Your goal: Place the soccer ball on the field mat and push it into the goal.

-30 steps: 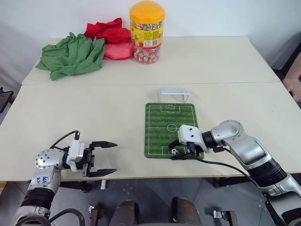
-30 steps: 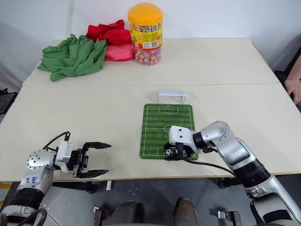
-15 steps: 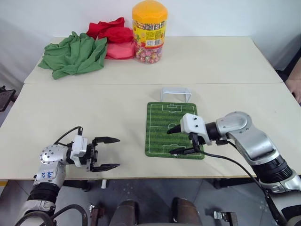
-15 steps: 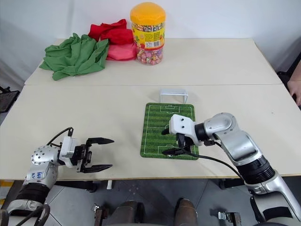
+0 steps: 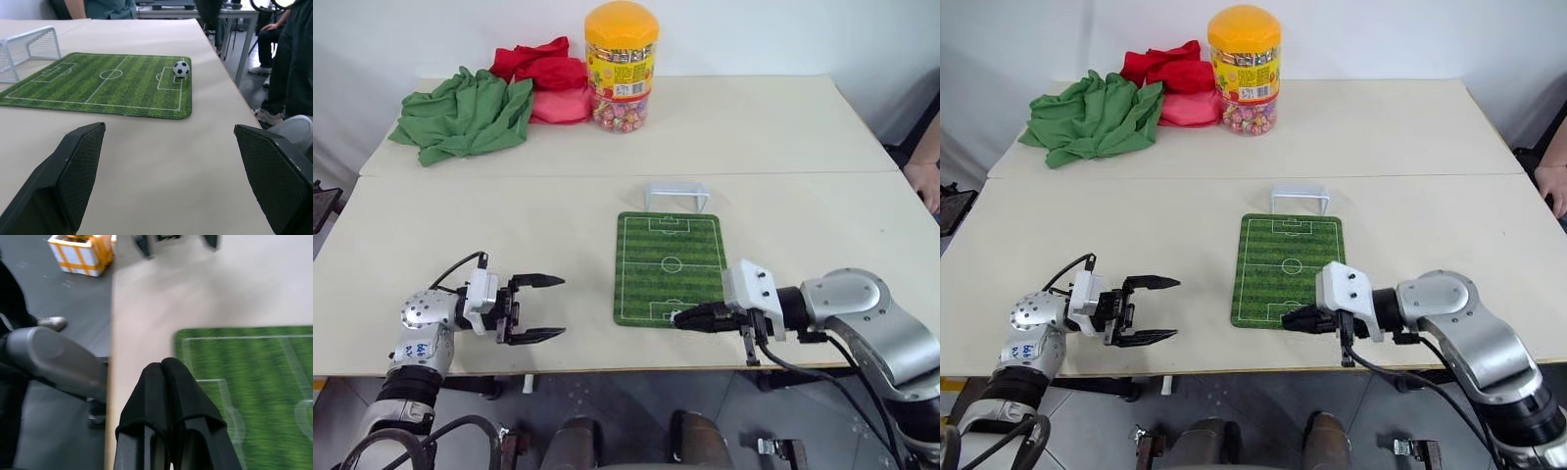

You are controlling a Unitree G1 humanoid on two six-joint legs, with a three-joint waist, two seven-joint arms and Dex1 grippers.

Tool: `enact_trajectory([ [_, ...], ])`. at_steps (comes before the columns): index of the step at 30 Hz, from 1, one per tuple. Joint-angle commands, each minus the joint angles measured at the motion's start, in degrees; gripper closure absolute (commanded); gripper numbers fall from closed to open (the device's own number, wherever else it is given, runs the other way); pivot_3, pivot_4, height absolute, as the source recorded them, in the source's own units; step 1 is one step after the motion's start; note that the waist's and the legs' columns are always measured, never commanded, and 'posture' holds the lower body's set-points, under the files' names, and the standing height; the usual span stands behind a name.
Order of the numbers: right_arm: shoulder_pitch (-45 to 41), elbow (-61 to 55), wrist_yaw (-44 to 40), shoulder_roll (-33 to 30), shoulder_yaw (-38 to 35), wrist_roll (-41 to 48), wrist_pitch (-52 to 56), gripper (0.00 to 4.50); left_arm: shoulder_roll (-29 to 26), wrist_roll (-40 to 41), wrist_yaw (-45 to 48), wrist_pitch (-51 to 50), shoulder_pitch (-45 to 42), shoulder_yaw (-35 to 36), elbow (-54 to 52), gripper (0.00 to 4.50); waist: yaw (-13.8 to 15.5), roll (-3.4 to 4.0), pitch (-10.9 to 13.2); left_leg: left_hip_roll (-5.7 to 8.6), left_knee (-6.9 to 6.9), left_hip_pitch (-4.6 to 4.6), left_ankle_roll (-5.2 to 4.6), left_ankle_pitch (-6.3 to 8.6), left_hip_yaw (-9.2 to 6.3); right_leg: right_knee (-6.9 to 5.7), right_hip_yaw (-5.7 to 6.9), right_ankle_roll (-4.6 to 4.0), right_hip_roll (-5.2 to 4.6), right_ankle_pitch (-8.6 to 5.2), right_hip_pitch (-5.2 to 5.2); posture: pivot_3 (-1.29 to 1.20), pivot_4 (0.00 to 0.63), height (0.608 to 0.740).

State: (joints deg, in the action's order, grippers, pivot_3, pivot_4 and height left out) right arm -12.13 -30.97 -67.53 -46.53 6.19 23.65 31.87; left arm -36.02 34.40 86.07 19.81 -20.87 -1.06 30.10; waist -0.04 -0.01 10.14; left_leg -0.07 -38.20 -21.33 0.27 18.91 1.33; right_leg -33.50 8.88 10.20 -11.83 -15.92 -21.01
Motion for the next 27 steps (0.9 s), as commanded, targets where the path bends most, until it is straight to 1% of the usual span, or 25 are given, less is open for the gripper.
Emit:
enact_trajectory([
  [1,1.57,3.17,0.23,-0.27,2.59,-2.96,-4.23,4.46,-0.13,2.02,6.43,-1.15,-0.02,0.39,-0.52,0.00,-0.01,-0.02,0.01,0.00,-0.01,0.00,0.00,0.00,0.01,0.00,0.00,0.00,0.00,0.00,0.00,0.00,0.150,0.740],
  [4,0.19,7.08,0.56,1.01,4.73,-5.04,-6.93,4.46,-1.03,2.51,6.43,-1.52,0.87,-0.62,-1.38,0.00,-0.09,-0.02,0.01,0.01,-0.07,0.01,-0.01,0.00,0.02,-0.01,-0.03,0.00,0.00,0.00,0.01,0.00,0.150,0.740],
  [7,-3.26,13.13,-0.55,2.95,6.88,-6.66,-9.98,4.46,-1.46,2.60,6.43,-1.37,1.40,-0.66,-1.91,0.00,-0.36,-0.02,0.01,-0.03,-0.05,0.04,0.00,0.00,0.06,-0.04,-0.06,0.00,0.02,0.00,-0.02,0.00,0.150,0.740],
  [13,-8.87,23.08,-2.05,5.83,9.34,-9.75,-15.76,4.46,-1.96,2.84,6.43,-1.46,2.84,0.04,-3.73,0.00,-0.15,-0.02,0.01,-0.04,-0.04,0.03,0.00,0.00,0.07,-0.02,-0.07,-0.01,0.03,0.00,-0.03,0.00,0.150,0.740],
  [15,-11.80,27.96,-1.14,7.45,9.58,-11.50,-18.00,4.46,-1.79,2.57,6.43,-1.44,3.10,0.80,-4.01,0.00,-0.07,-0.03,0.01,-0.03,-0.04,0.03,0.00,0.00,0.07,-0.03,-0.07,-0.01,0.03,0.00,-0.03,0.00,0.150,0.740],
  [18,-18.14,37.77,2.92,10.01,8.29,-15.27,-22.33,4.46,-1.38,2.15,6.09,-1.67,3.31,2.14,-4.54,0.00,-0.38,-0.03,0.02,-0.03,-0.07,0.03,-0.01,0.00,0.12,-0.03,-0.11,-0.01,0.03,0.01,-0.04,0.00,0.150,0.740],
  [21,-25.95,47.25,9.72,11.91,4.57,-17.59,-25.92,4.46,-1.17,1.53,4.21,-1.31,2.74,3.41,-4.24,0.00,-0.79,-0.02,0.02,-0.04,-0.06,0.04,0.01,-0.01,0.13,-0.13,-0.14,-0.02,0.04,0.01,-0.11,0.00,0.150,0.740],
  [24,-28.00,47.71,10.69,12.60,2.34,-16.05,-24.69,4.46,-0.10,0.35,0.09,-0.43,0.96,5.09,-3.36,0.00,-0.79,-0.02,0.02,-0.06,0.03,-0.02,0.03,-0.02,0.15,-0.14,-0.16,-0.02,0.05,0.01,-0.24,0.00,0.150,0.740],
  [27,-27.28,45.29,10.30,12.92,1.31,-14.92,-23.29,4.46,1.83,-1.79,-5.98,0.71,-1.91,7.10,-1.37,0.00,-0.67,-0.03,0.01,-0.06,0.08,-0.02,0.03,-0.01,0.13,-0.12,-0.04,-0.02,0.04,0.01,-0.24,0.00,0.150,0.740],
])
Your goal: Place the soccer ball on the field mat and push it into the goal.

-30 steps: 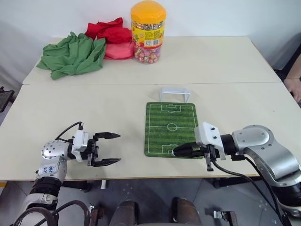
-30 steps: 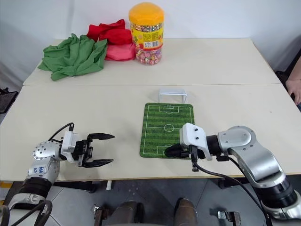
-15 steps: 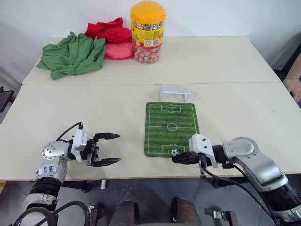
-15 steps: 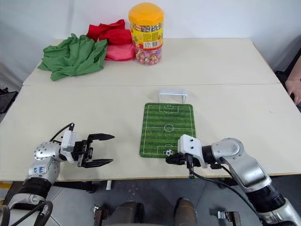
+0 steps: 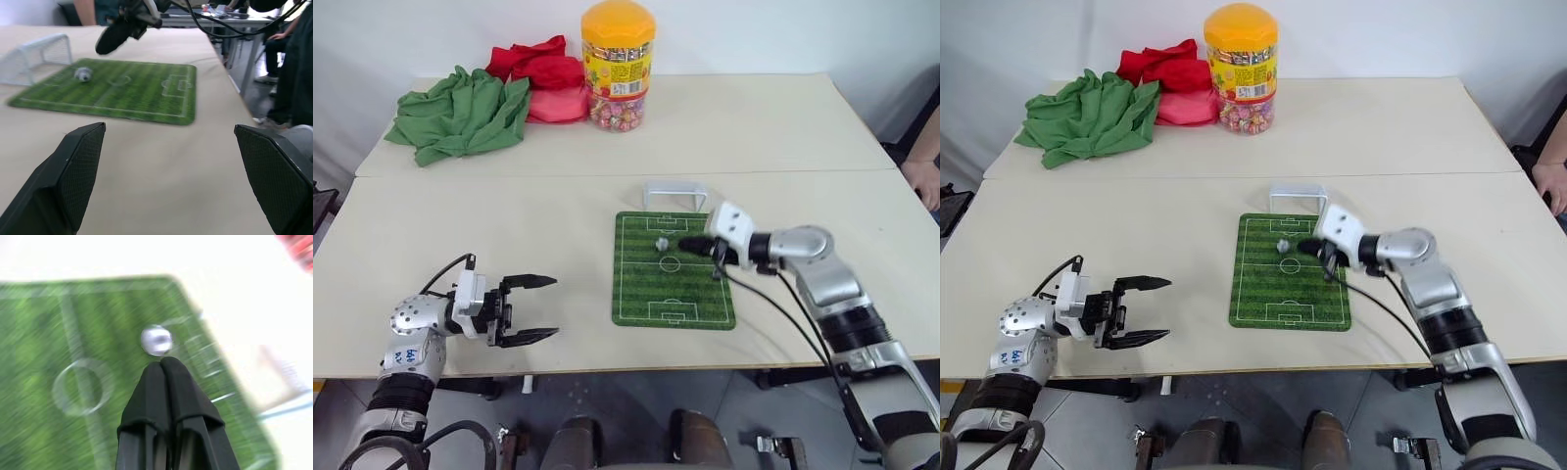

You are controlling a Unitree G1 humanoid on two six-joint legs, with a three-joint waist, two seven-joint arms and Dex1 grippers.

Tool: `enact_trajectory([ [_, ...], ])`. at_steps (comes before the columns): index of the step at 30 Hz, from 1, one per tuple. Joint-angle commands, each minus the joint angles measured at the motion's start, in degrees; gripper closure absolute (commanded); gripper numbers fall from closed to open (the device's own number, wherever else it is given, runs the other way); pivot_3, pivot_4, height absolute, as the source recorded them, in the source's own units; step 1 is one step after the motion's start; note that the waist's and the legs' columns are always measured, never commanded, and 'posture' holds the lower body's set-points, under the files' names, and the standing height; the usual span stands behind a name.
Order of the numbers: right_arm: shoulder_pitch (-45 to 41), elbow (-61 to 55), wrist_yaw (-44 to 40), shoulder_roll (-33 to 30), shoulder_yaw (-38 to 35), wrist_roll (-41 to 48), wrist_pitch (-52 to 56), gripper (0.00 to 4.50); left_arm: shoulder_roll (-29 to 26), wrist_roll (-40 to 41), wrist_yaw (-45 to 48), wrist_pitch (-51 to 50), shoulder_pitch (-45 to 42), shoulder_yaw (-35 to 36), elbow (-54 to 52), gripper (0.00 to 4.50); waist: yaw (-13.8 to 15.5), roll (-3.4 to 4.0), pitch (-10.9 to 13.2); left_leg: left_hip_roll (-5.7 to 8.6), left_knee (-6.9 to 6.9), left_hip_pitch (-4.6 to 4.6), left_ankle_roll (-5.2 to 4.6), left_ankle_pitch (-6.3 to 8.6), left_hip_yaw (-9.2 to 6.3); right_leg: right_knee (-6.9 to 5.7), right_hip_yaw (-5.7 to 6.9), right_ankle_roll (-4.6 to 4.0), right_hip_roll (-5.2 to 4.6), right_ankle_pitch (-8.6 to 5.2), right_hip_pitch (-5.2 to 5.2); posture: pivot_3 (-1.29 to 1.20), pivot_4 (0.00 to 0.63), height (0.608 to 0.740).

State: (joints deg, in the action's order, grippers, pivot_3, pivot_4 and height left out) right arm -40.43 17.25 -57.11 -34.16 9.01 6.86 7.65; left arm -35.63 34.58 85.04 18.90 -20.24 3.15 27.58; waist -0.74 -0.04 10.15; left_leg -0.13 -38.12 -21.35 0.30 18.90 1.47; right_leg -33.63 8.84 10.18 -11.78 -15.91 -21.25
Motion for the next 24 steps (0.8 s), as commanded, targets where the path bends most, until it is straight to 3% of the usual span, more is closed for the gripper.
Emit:
enact_trajectory([
  [1,1.63,-4.37,-0.36,0.63,-1.76,2.37,1.66,4.46,2.20,-2.64,-7.57,1.89,-4.00,3.91,2.39,0.00,0.02,0.00,0.00,0.02,0.00,-0.02,-0.01,0.01,0.01,0.02,0.01,0.00,-0.01,0.00,0.00,0.00,0.150,0.740],
  [12,6.00,-13.22,-4.36,-3.01,-4.29,6.81,6.83,4.46,5.42,-7.58,-16.64,-0.37,-10.02,6.25,6.00,0.00,-0.85,-0.01,0.00,0.00,-0.05,-0.05,-0.01,0.01,0.04,0.00,0.02,0.00,-0.01,0.00,-0.03,0.00,0.150,0.740],
  [18,7.05,-12.33,-7.92,-7.73,-6.92,8.06,5.83,4.46,6.16,-9.80,-19.21,-0.29,-13.31,6.37,9.81,0.00,-0.73,-0.01,0.01,0.01,-0.06,-0.05,-0.01,0.01,0.06,0.02,0.01,0.00,-0.01,0.00,-0.03,0.00,0.150,0.740],
  [23,10.60,-7.29,-8.38,-15.21,-12.90,7.03,3.46,4.46,5.02,-9.63,-20.84,-5.88,-14.38,7.24,10.11,0.00,-0.39,-0.06,0.04,0.04,-0.05,-0.07,-0.03,0.02,0.06,0.04,0.02,0.00,-0.03,0.00,-0.02,0.00,0.150,0.740],
  [24,11.96,-5.94,-8.99,-16.88,-14.27,7.18,2.48,4.30,4.43,-10.04,-21.63,-7.25,-14.34,7.37,10.13,0.00,-0.47,-0.06,0.04,0.04,-0.05,-0.08,-0.03,0.02,0.07,0.05,0.01,0.00,-0.03,0.00,-0.02,0.00,0.150,0.740],
])
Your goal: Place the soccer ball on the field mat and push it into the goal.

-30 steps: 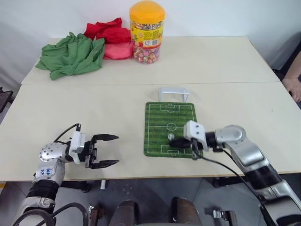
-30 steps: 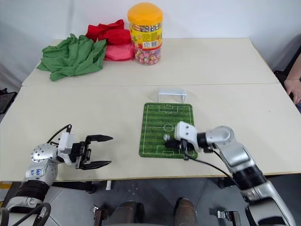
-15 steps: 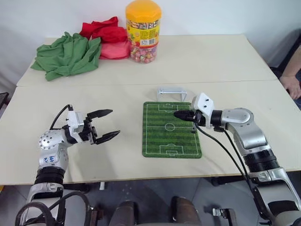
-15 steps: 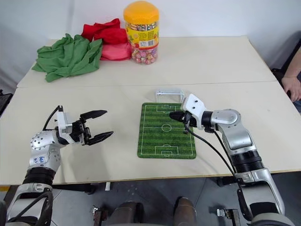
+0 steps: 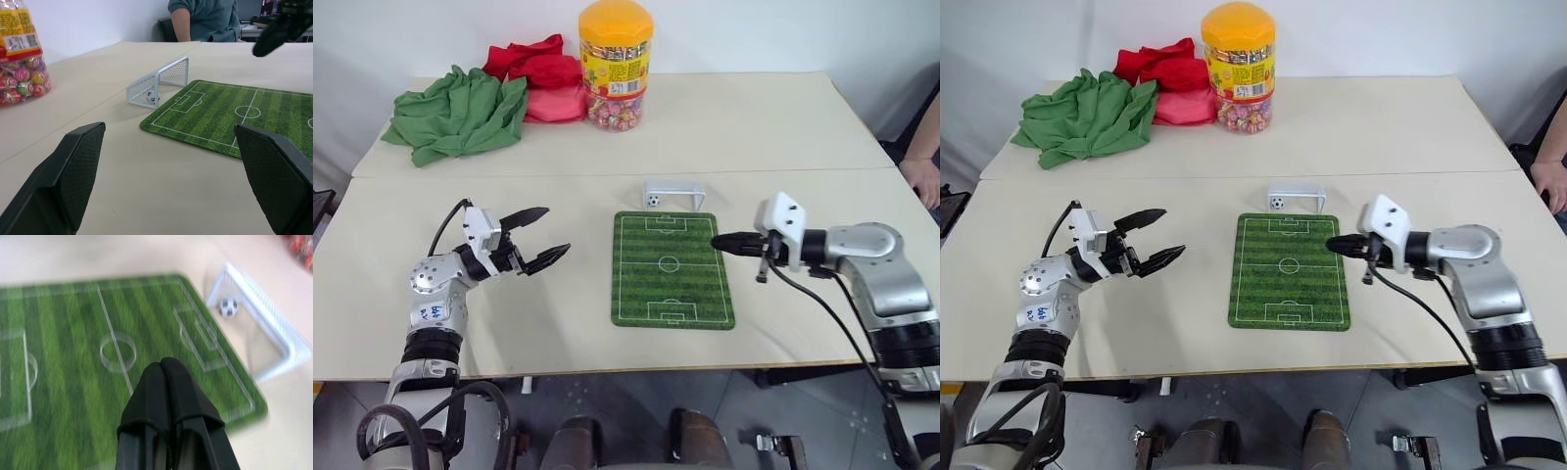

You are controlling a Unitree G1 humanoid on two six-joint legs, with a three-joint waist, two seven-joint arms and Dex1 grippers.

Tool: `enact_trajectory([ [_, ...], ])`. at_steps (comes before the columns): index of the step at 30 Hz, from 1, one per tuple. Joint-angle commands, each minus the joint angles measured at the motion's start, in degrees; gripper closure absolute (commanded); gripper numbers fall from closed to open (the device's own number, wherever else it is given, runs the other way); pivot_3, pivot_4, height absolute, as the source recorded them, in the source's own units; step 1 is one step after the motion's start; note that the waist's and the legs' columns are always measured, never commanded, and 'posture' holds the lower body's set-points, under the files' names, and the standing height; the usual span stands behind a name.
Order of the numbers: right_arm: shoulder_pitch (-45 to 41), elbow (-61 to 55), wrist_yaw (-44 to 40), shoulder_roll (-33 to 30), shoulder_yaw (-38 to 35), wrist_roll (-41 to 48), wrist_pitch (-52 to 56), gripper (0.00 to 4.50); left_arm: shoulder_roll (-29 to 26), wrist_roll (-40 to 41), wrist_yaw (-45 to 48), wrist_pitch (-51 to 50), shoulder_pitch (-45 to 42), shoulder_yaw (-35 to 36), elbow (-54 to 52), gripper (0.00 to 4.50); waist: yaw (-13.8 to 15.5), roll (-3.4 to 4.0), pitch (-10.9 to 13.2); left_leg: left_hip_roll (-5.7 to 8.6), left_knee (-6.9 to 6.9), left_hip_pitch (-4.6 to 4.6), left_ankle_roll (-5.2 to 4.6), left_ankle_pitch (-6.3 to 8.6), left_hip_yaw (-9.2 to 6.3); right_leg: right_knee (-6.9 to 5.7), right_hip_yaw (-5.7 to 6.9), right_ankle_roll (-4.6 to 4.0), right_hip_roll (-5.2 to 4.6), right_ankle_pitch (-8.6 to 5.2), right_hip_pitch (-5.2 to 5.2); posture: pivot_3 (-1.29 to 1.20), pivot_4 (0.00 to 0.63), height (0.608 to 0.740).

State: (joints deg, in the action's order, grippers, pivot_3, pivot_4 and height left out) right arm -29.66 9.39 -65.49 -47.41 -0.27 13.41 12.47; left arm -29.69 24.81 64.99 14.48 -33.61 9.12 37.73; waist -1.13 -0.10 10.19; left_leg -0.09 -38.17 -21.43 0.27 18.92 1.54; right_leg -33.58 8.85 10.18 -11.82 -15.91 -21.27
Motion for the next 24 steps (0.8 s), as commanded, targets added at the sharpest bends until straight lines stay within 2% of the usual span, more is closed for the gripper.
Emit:
enact_trajectory([
  [1,1.95,3.19,-1.14,-4.77,-5.87,0.69,-3.22,4.09,-1.86,-0.64,-2.26,-3.86,-1.07,1.44,0.07,0.00,-0.06,0.00,0.00,0.00,0.00,0.00,0.00,0.00,0.00,0.00,0.00,0.00,0.00,0.00,0.00,0.00,0.150,0.740],
  [6,8.49,14.46,-5.96,-9.47,-13.97,2.63,-15.45,2.49,-6.06,1.12,3.66,-6.43,1.22,3.38,-0.37,0.00,-0.31,-0.03,0.02,-0.02,0.04,0.01,0.00,0.00,0.02,0.02,0.01,0.00,0.01,0.00,0.00,0.00,0.150,0.740],
  [13,10.23,27.37,-13.11,-11.15,-16.68,3.83,-24.75,0.03,-11.42,0.56,8.84,-8.78,2.27,5.79,5.28,0.00,-0.61,-0.04,0.02,-0.05,0.03,0.23,0.00,0.00,0.24,0.00,-0.18,0.00,0.01,0.00,0.06,0.00,0.150,0.740],
  [18,10.59,33.93,-15.66,-11.65,-16.72,3.52,-27.95,0.03,-15.15,0.49,12.16,-7.88,3.78,7.60,8.79,0.00,-0.56,-0.04,0.02,-0.07,0.05,0.22,0.00,0.00,0.25,-0.01,-0.18,0.00,0.02,0.00,0.03,0.00,0.150,0.740],
  [24,10.33,34.27,-15.12,-10.62,-16.44,3.56,-28.42,0.03,-18.01,0.68,14.73,-9.15,3.53,9.57,12.65,0.00,-0.46,-0.03,0.02,-0.08,0.03,0.23,0.00,0.00,0.26,-0.04,-0.21,0.00,0.01,0.00,0.02,0.00,0.150,0.740],
])
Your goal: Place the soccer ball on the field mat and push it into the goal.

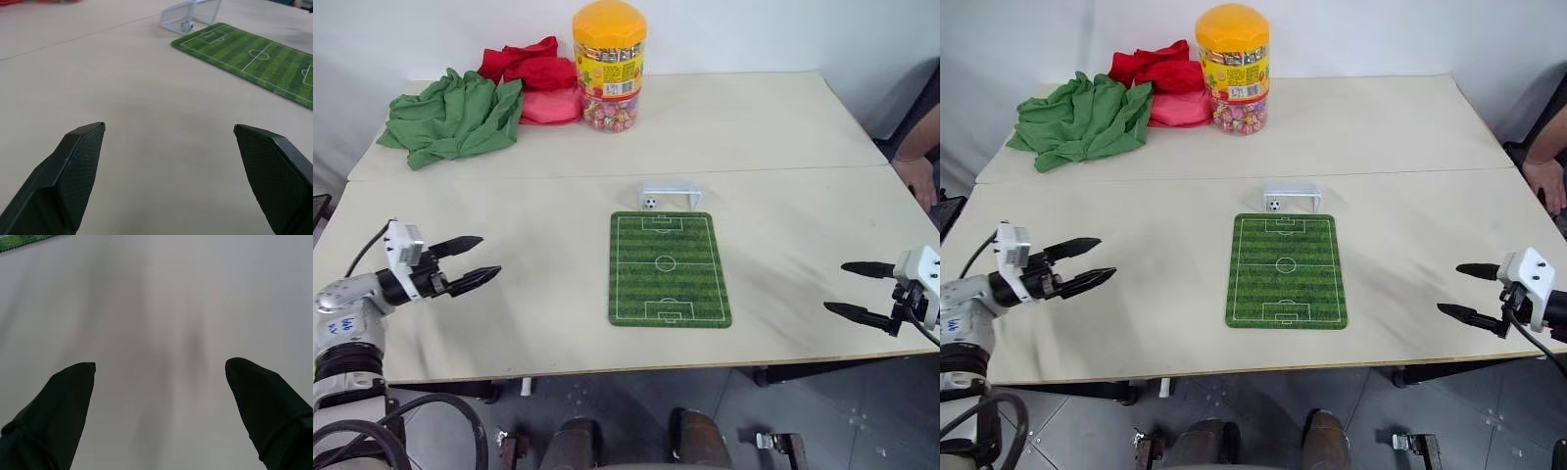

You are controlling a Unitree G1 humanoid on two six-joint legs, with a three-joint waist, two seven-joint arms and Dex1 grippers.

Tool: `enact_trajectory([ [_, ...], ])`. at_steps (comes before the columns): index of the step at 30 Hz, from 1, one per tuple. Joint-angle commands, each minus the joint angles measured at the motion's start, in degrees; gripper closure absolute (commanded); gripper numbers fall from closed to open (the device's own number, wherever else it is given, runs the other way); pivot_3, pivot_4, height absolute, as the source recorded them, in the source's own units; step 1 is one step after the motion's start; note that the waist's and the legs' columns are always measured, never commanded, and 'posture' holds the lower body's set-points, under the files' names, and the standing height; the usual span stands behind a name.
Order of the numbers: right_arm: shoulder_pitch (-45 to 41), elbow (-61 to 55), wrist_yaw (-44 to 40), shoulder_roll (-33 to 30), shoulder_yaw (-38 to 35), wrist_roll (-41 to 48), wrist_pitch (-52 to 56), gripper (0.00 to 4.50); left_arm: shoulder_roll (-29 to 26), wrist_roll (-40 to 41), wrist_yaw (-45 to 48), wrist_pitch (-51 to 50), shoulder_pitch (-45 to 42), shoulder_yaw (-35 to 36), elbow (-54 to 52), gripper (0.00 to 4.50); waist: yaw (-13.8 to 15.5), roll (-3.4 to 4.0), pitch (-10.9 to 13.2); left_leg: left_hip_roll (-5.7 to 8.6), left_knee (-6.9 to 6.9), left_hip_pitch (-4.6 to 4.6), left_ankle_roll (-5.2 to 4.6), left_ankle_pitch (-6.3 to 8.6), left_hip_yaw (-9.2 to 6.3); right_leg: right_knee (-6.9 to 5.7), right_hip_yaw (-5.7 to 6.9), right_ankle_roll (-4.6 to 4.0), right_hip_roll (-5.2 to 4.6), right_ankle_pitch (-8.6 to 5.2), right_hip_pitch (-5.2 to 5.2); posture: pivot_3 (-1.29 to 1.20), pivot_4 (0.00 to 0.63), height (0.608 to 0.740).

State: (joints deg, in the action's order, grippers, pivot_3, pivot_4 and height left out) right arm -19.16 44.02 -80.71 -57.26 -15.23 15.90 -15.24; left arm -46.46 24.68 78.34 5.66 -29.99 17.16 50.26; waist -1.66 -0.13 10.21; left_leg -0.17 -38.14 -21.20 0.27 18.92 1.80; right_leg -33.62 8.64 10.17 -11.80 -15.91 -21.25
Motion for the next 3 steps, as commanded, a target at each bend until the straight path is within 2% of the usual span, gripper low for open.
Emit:
enact_trajectory([
  [1,-0.07,-0.74,0.32,-0.55,-1.57,1.24,-0.56,0.03,-1.39,0.78,1.63,-0.28,-0.06,1.80,0.37,0.00,0.14,0.00,0.00,0.00,0.00,0.00,0.00,0.00,0.00,0.00,0.00,0.00,0.00,0.00,0.00,0.00,0.150,0.740],
  [3,0.92,-3.49,2.40,0.83,-1.97,1.74,-0.38,0.03,-1.68,1.00,1.58,1.04,-0.14,3.05,1.14,0.00,0.17,0.00,0.00,0.00,0.00,-0.01,0.00,0.00,0.00,-0.01,0.00,0.00,0.00,0.00,0.00,0.00,0.150,0.740],
])
